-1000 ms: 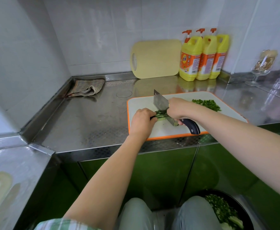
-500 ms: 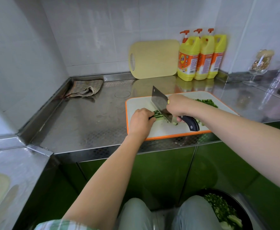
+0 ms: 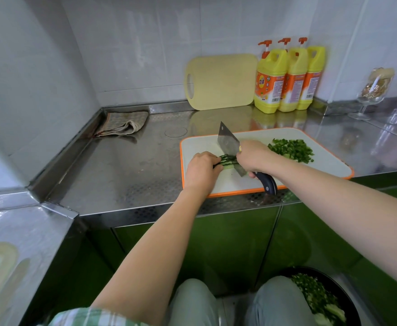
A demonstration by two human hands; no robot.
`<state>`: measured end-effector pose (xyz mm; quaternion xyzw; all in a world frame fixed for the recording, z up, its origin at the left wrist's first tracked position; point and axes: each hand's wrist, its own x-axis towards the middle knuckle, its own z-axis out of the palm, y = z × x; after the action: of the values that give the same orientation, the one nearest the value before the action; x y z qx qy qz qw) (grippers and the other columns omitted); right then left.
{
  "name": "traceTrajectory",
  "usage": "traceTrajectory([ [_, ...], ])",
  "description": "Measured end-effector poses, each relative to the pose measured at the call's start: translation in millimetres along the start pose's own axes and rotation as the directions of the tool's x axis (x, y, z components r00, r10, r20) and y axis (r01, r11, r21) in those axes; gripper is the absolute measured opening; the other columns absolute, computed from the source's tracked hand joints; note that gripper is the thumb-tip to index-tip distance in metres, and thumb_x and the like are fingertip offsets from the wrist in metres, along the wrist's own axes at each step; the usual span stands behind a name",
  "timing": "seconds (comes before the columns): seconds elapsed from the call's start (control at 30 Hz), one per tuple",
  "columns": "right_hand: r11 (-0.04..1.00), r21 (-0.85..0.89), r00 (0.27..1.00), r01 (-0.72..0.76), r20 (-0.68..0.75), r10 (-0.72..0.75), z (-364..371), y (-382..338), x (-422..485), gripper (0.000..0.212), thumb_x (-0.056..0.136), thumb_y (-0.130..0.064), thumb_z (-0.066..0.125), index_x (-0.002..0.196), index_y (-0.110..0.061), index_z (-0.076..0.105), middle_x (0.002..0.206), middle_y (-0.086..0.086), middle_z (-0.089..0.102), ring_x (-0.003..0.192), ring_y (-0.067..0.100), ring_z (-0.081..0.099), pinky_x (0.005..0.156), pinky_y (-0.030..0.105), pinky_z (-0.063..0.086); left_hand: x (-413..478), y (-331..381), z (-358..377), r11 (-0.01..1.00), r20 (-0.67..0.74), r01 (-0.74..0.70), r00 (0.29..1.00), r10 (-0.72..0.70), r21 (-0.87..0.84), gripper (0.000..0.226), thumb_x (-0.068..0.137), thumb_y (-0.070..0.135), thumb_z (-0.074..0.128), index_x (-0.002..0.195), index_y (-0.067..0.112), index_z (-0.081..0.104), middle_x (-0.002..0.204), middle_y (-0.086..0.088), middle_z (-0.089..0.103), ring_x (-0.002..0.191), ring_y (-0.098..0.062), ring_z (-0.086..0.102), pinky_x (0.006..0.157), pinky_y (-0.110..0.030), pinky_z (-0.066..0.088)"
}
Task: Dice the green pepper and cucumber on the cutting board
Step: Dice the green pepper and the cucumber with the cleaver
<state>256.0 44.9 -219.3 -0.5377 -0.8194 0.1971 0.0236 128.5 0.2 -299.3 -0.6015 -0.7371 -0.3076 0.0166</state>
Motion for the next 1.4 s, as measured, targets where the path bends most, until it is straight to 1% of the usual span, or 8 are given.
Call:
traceTrajectory([
  [0.13, 0.999, 0.031, 0.999, 0.039, -0.029, -0.038, -10.7, 3.8, 1.3, 0.009, 0.093, 0.001, 0.048, 0.095, 0.002, 0.056, 0.061, 0.012, 0.057, 0.05, 0.023, 0.053, 0.048, 0.029, 0.043, -0.2, 0.0, -0.5, 1.0, -0.001, 0.005, 1.0, -0.005, -0.005, 0.031, 0.094, 0.022, 0.059, 0.122, 0.011, 0.067, 0.123, -0.008, 0.063, 0.114, -0.029, 0.051, 0.094, -0.032, 0.039],
  [0.23, 0.996, 0.091, 0.999, -0.015, 0.037, 0.011, -13.6, 0.2, -3.8, 0.026, 0.091, 0.0, 0.054, 0.065, -0.003, 0.057, 0.05, 0.003, 0.054, 0.05, 0.016, 0.049, 0.055, 0.027, 0.043, -0.5, 0.4, -0.4, 1.0, -0.005, 0.004, 1.0, -0.004, -0.002, 0.03, 0.093, 0.021, 0.06, 0.121, 0.011, 0.067, 0.123, -0.008, 0.064, 0.114, -0.029, 0.051, 0.094, -0.032, 0.039],
  [0.3, 0.994, 0.105, 0.999, -0.001, 0.051, -0.004, -11.9, 1.9, -3.7, 0.029, 0.092, 0.0, 0.05, 0.064, -0.006, 0.054, 0.051, 0.004, 0.054, 0.05, 0.016, 0.049, 0.053, 0.026, 0.042, -0.6, 0.7, 0.1, 1.0, -0.008, 0.007, 1.0, -0.007, -0.007, 0.031, 0.093, 0.021, 0.06, 0.122, 0.01, 0.067, 0.123, -0.008, 0.063, 0.115, -0.028, 0.05, 0.094, -0.031, 0.038],
  [0.57, 0.989, 0.146, 0.999, 0.004, 0.031, -0.008, 0.1, 3.9, -1.2, 0.022, 0.096, -0.001, 0.039, 0.11, 0.007, 0.053, 0.091, 0.027, 0.065, 0.047, 0.026, 0.054, 0.044, 0.027, 0.043, -1.0, 1.3, -1.1, 1.0, -0.014, 0.007, 1.0, -0.008, -0.017, 0.031, 0.094, 0.02, 0.059, 0.122, 0.01, 0.066, 0.124, -0.008, 0.063, 0.115, -0.027, 0.05, 0.094, -0.028, 0.036],
  [0.77, 0.996, 0.083, 0.999, 0.034, -0.008, -0.034, -10.2, 7.4, -3.5, 0.019, 0.096, -0.002, 0.04, 0.106, 0.003, 0.056, 0.064, 0.013, 0.057, 0.048, 0.022, 0.054, 0.045, 0.028, 0.043, -2.3, 1.9, -2.2, 1.0, -0.014, -0.006, 1.0, 0.006, -0.009, 0.027, 0.093, 0.018, 0.06, 0.117, 0.009, 0.069, 0.12, -0.01, 0.065, 0.112, -0.031, 0.052, 0.093, -0.033, 0.04],
  [1.0, 0.991, 0.046, 0.992, 0.124, 0.025, -0.125, -15.0, 10.9, -10.5, 0.029, 0.095, -0.008, 0.043, 0.068, -0.014, 0.041, 0.065, 0.005, 0.052, 0.051, 0.016, 0.05, 0.045, 0.025, 0.038, -1.2, 1.6, -0.6, 1.0, -0.023, -0.002, 1.0, 0.002, -0.001, 0.028, 0.093, 0.019, 0.059, 0.118, 0.01, 0.069, 0.12, -0.008, 0.065, 0.111, -0.029, 0.052, 0.092, -0.031, 0.039],
  [1.23, 0.995, 0.088, 0.998, 0.043, 0.031, -0.046, -1.4, 8.1, -3.7, 0.016, 0.095, -0.001, 0.037, 0.104, 0.004, 0.05, 0.08, 0.021, 0.057, 0.045, 0.025, 0.053, 0.042, 0.024, 0.039, -0.9, 1.4, -0.9, 1.0, -0.023, 0.002, 1.0, -0.002, -0.004, 0.029, 0.093, 0.019, 0.059, 0.119, 0.01, 0.068, 0.121, -0.008, 0.064, 0.113, -0.029, 0.051, 0.094, -0.034, 0.04],
  [1.4, 0.996, 0.076, 0.999, 0.039, 0.001, -0.039, -9.5, 9.4, -3.2, 0.02, 0.097, -0.002, 0.037, 0.108, 0.004, 0.053, 0.06, 0.014, 0.054, 0.045, 0.022, 0.053, 0.043, 0.026, 0.04, -2.5, 2.1, -2.0, 1.0, -0.022, -0.011, 1.0, 0.011, -0.003, 0.025, 0.093, 0.018, 0.059, 0.112, 0.006, 0.071, 0.117, -0.011, 0.065, 0.11, -0.032, 0.051, 0.092, -0.036, 0.041],
])
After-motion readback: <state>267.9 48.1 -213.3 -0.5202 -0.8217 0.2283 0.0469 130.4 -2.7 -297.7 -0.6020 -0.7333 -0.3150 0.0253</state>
